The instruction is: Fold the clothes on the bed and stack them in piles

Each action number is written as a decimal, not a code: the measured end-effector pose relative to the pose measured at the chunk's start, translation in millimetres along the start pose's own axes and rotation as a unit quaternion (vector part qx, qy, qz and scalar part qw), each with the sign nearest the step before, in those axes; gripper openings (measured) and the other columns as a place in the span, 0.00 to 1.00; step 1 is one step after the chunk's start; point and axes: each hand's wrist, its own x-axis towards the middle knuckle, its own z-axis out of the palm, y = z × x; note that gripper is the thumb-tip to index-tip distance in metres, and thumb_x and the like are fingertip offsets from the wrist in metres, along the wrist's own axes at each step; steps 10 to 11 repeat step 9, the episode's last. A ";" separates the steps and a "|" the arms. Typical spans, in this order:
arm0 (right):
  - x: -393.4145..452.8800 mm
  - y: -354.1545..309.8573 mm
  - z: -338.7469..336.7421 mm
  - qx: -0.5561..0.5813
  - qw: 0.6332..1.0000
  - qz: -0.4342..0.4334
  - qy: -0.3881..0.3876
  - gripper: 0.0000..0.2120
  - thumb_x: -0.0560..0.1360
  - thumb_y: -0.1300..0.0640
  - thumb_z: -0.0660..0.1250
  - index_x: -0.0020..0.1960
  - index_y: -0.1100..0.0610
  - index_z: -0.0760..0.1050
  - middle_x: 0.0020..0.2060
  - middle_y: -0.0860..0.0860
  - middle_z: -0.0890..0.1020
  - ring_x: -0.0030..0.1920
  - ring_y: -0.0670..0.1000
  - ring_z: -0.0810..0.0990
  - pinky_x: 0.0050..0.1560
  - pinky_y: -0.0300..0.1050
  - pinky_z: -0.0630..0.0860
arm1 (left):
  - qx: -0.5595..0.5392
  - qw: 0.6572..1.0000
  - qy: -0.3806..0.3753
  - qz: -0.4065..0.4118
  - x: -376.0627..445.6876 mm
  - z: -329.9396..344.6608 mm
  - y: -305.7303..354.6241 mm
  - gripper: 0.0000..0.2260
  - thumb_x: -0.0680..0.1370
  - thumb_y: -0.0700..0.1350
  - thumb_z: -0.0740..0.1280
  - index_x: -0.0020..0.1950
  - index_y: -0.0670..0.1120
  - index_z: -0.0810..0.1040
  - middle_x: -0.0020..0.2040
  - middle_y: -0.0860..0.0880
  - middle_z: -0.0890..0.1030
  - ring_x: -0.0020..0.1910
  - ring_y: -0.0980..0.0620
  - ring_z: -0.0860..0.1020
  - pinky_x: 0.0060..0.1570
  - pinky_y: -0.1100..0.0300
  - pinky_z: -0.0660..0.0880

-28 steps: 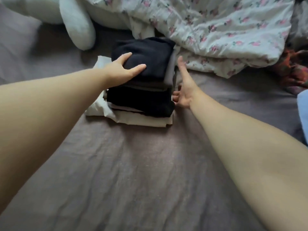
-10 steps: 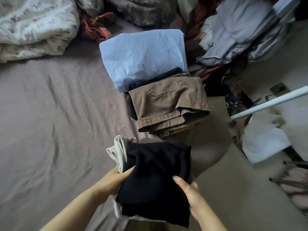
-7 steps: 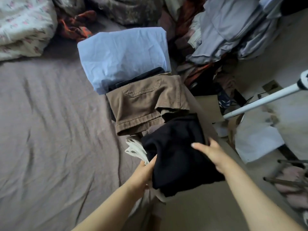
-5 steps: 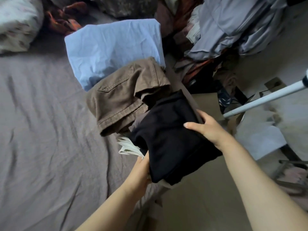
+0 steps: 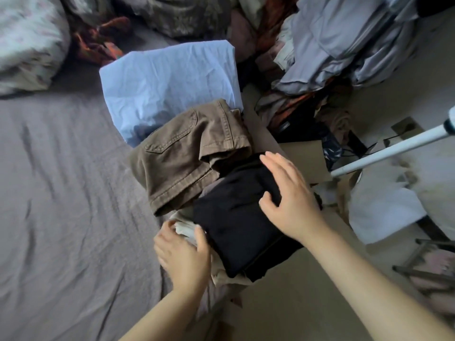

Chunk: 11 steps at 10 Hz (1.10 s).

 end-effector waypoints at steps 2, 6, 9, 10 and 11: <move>-11.1 2.6 61.0 -0.123 0.983 0.037 -0.130 0.37 0.70 0.29 0.48 0.76 0.36 0.41 0.77 0.47 0.36 0.75 0.51 0.30 0.74 0.62 0.36 | 0.206 0.895 -0.062 0.390 50.5 18.0 27.5 0.31 0.75 0.68 0.52 0.76 0.57 0.61 0.78 0.45 0.54 0.78 0.41 0.45 0.73 0.42 0.42; -2.1 18.0 45.6 -0.015 0.986 0.072 -0.149 0.28 0.80 0.55 0.52 0.77 0.41 0.49 0.78 0.42 0.42 0.76 0.45 0.36 0.76 0.55 0.38 | 0.421 0.813 -0.272 0.296 74.4 4.7 51.4 0.26 0.79 0.65 0.50 0.76 0.65 0.45 0.79 0.49 0.43 0.77 0.39 0.42 0.73 0.42 0.50; -58.2 -17.4 -26.3 -0.020 0.975 0.149 -0.166 0.28 0.82 0.43 0.51 0.79 0.48 0.49 0.77 0.42 0.40 0.77 0.45 0.40 0.76 0.50 0.51 | 0.387 0.816 -0.274 0.330 13.7 -102.0 64.5 0.28 0.82 0.57 0.54 0.77 0.63 0.42 0.79 0.46 0.42 0.78 0.43 0.43 0.74 0.45 0.48; -58.2 -17.4 -26.3 -0.020 0.975 0.149 -0.166 0.28 0.82 0.43 0.51 0.79 0.48 0.49 0.77 0.42 0.40 0.77 0.45 0.40 0.76 0.50 0.51 | 0.387 0.816 -0.274 0.330 13.7 -102.0 64.5 0.28 0.82 0.57 0.54 0.77 0.63 0.42 0.79 0.46 0.42 0.78 0.43 0.43 0.74 0.45 0.48; -58.2 -17.4 -26.3 -0.020 0.975 0.149 -0.166 0.28 0.82 0.43 0.51 0.79 0.48 0.49 0.77 0.42 0.40 0.77 0.45 0.40 0.76 0.50 0.51 | 0.387 0.816 -0.274 0.330 13.7 -102.0 64.5 0.28 0.82 0.57 0.54 0.77 0.63 0.42 0.79 0.46 0.42 0.78 0.43 0.43 0.74 0.45 0.48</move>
